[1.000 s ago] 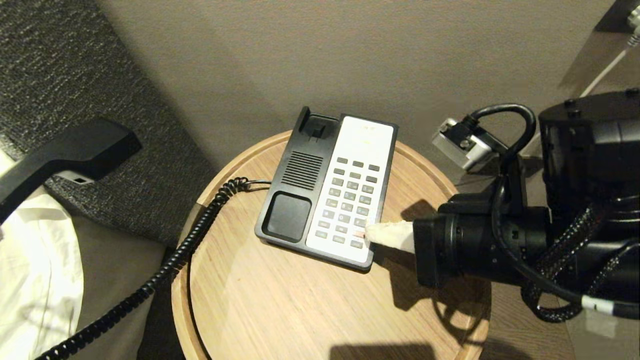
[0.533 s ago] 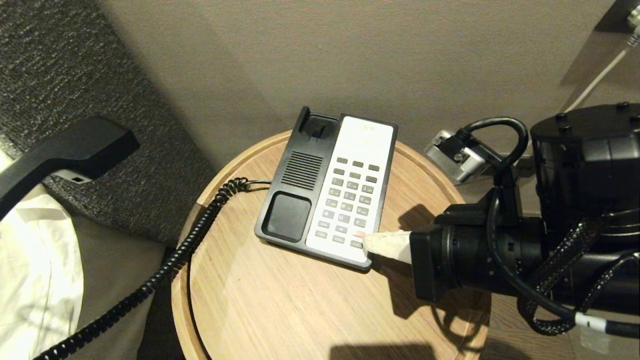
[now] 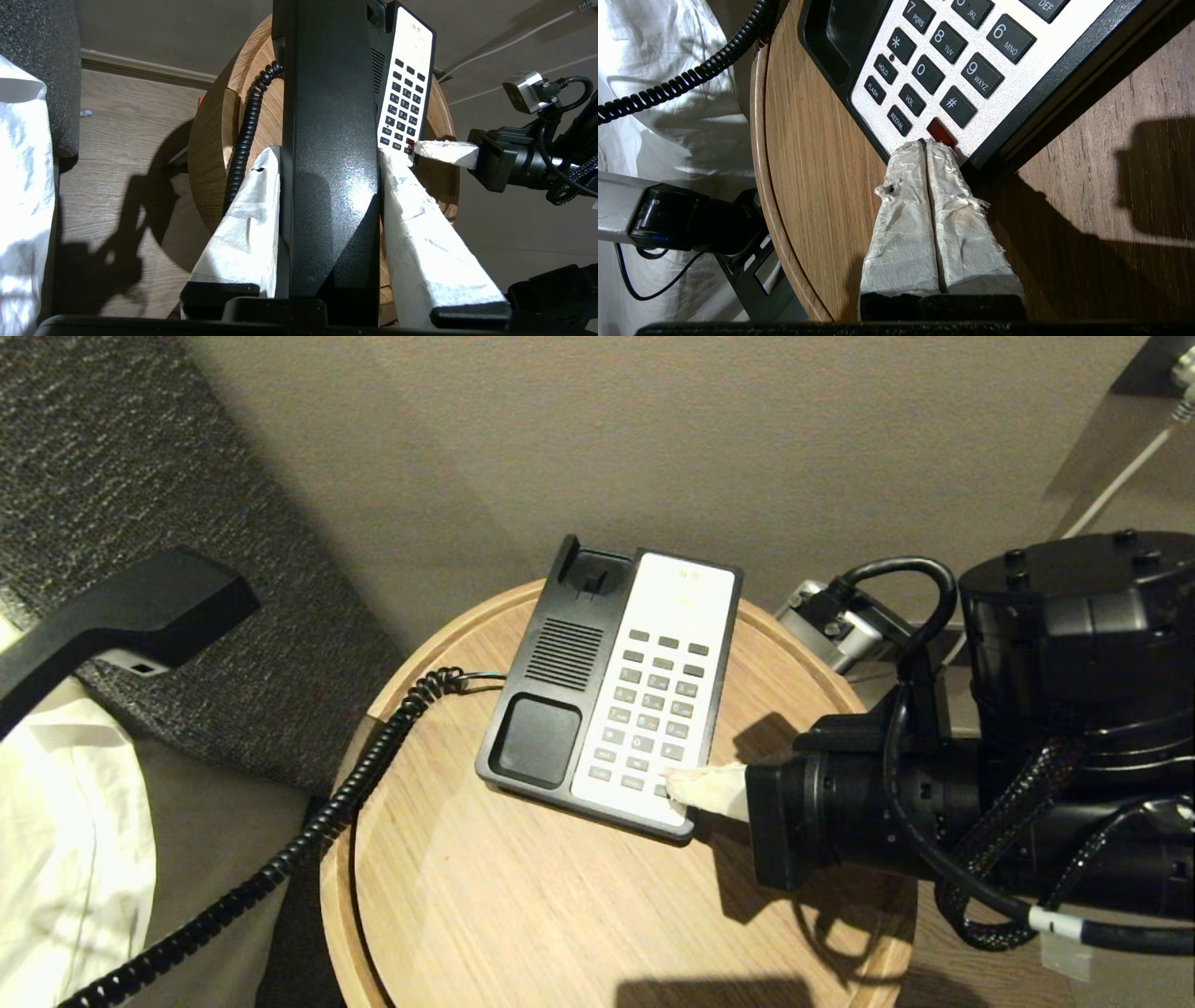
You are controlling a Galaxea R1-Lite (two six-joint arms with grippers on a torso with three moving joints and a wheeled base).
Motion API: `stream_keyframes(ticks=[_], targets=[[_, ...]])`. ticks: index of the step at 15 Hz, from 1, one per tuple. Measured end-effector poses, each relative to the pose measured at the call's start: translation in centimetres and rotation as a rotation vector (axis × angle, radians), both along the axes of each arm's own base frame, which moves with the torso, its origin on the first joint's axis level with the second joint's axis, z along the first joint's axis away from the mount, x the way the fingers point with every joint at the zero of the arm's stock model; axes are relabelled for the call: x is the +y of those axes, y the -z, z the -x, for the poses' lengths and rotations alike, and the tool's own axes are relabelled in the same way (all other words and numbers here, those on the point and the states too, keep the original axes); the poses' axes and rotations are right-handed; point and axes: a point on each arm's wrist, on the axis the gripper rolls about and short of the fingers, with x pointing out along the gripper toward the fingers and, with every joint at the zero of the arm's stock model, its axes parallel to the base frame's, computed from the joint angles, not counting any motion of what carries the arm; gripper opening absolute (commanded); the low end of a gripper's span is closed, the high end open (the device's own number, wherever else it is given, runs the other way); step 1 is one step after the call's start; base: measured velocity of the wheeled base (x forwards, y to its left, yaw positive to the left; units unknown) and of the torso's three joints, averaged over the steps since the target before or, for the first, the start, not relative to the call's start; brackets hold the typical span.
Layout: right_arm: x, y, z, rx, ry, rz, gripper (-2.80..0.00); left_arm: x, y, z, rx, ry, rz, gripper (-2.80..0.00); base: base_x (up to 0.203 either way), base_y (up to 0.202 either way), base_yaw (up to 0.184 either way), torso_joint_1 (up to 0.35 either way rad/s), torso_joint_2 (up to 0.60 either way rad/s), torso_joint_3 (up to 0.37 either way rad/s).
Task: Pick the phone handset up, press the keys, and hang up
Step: Dial the number
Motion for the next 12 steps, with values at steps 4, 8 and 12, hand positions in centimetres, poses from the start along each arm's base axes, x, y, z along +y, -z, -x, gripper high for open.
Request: stream_keyframes(ticks=[4,8,12], targets=[[0.07,0.08,-0.05,0.003,-0.002,0.001,-2.8,-0.01,0.03,0.0,0.0,0.001,-0.001,-2.8,0.0,0.0,0.0,0.0,0.0,0.0],[0.31,0.37,-0.26,0.006,0.0,0.007,-2.8,-0.02,-0.09,0.0,-0.005,0.005,0.008,-2.8,0.0,0.0,0.0,0.0,0.0,0.0],[0.54,0.86,-0.46,0.012,0.001,0.015,-2.8,-0.09,-0.11,-0.05,-0.01,0.005,0.015,-2.8,0.0,0.0,0.0,0.0,0.0,0.0]])
